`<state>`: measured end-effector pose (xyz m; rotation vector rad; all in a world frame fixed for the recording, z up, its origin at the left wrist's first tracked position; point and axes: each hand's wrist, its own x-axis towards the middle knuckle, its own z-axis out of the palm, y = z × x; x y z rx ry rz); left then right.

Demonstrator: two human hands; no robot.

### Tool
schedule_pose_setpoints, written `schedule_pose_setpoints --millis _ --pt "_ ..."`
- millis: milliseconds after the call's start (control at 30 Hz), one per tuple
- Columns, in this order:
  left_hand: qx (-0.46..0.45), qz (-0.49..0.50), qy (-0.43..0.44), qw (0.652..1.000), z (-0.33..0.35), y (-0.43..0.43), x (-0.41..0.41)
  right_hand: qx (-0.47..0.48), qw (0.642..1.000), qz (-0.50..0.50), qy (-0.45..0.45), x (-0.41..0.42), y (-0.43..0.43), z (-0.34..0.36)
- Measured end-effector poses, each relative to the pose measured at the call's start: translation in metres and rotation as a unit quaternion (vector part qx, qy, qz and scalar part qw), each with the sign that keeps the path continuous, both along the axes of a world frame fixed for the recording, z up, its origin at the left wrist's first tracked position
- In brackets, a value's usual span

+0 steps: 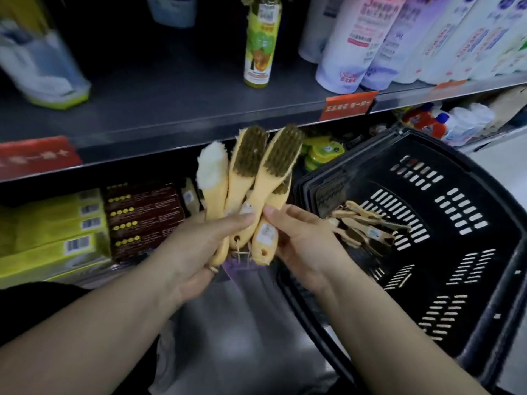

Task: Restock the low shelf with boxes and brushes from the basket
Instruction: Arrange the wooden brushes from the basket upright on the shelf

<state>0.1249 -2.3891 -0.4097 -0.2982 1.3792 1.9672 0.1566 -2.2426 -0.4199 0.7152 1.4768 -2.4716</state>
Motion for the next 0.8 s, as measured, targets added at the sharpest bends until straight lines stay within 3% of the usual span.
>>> schedule_pose_setpoints --millis 167,333,700,800 --pt "-0.037 0.031 -0.078 0.996 -0.029 -0.015 0.004 0.052 0.996 0.005 -0.066 -0.017 -0.032 -0.04" --pt "-0.058 0.146 -0.141 0.977 -0.049 -0.014 -0.006 0.062 0.988 0.009 -0.141 -0.044 -0.05 -0.07" --pt "-0.123 0.198 -0.081 0.969 -0.079 0.012 -0.016 0.178 0.958 0.024 -0.223 -0.052 -0.017 -0.097" --pt "-0.124 0.209 -0.084 0.966 -0.079 0.016 -0.024 0.203 0.951 -0.012 -0.232 -0.052 0.002 -0.099"
